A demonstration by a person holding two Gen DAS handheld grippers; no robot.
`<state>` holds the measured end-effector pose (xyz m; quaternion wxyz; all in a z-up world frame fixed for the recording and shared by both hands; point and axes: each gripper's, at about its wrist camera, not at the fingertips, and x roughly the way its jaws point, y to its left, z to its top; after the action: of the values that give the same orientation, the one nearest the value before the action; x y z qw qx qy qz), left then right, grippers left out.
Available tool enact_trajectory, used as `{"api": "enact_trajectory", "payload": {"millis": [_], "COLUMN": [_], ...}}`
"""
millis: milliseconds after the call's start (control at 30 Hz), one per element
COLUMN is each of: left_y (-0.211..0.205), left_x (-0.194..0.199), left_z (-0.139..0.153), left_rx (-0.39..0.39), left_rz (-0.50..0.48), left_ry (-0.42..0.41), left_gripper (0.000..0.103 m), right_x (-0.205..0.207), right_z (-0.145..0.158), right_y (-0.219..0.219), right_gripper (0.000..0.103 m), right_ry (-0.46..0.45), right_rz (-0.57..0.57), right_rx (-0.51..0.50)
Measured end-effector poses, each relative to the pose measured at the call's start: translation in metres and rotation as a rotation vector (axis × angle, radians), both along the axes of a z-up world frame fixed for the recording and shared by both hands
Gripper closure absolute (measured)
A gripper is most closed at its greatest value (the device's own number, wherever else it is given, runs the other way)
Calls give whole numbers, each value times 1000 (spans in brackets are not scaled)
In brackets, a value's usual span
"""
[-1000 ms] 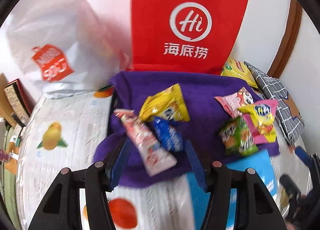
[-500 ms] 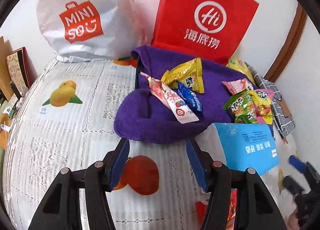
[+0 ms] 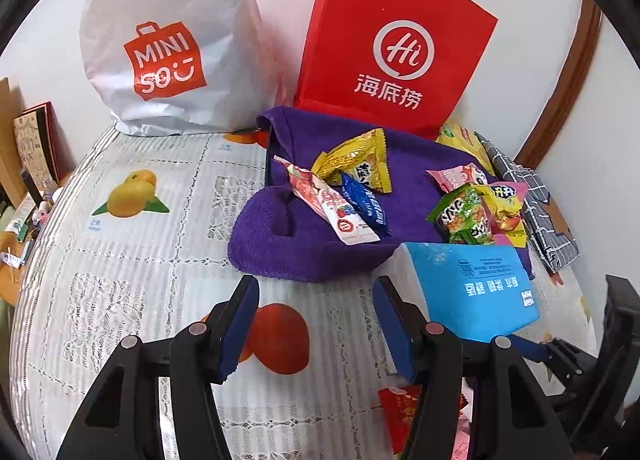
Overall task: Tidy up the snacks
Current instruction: 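Withdraw the left tool while the right tool grasps the pink-and-white candy pack, then grasp the red snack pack with the left tool while the right tool lifts the pink pack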
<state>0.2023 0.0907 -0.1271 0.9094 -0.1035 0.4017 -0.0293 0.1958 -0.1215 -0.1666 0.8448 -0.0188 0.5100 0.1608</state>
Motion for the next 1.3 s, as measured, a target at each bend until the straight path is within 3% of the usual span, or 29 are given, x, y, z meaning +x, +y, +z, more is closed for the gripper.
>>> {"api": "enact_trajectory", "payload": {"millis": [200, 300, 467, 567, 733, 933, 1133, 1300], "left_y": [0, -1, -3, -5, -11, -16, -25, -32], "left_x": [-3, -4, -4, -5, -6, -8, -24, -39], "left_z": [2, 3, 3, 4, 4, 1, -24, -29], "left_rx": [-6, -5, -3, 3, 20, -14, -78, -185], "left_rz": [1, 1, -6, -16, -35, -95, -180, -234], "left_ry": [-6, -10, -8, -12, -13, 14, 114, 134], "left_gripper": [46, 46, 46, 46, 46, 46, 46, 42], "right_x": [-5, -9, -18, -25, -32, -43, -52, -54], "right_z": [-6, -4, 3, 10, 24, 40, 48, 40], "right_y": [15, 18, 14, 9, -7, -41, -83, -104], "right_gripper": [24, 35, 69, 70, 84, 85, 85, 85], "right_ry": [-17, -33, -41, -71, -97, -138, -185, -180], "right_rz": [37, 47, 69, 67, 36, -61, -172, -215], "right_rx": [-55, -61, -9, 14, 51, 102, 131, 131]}}
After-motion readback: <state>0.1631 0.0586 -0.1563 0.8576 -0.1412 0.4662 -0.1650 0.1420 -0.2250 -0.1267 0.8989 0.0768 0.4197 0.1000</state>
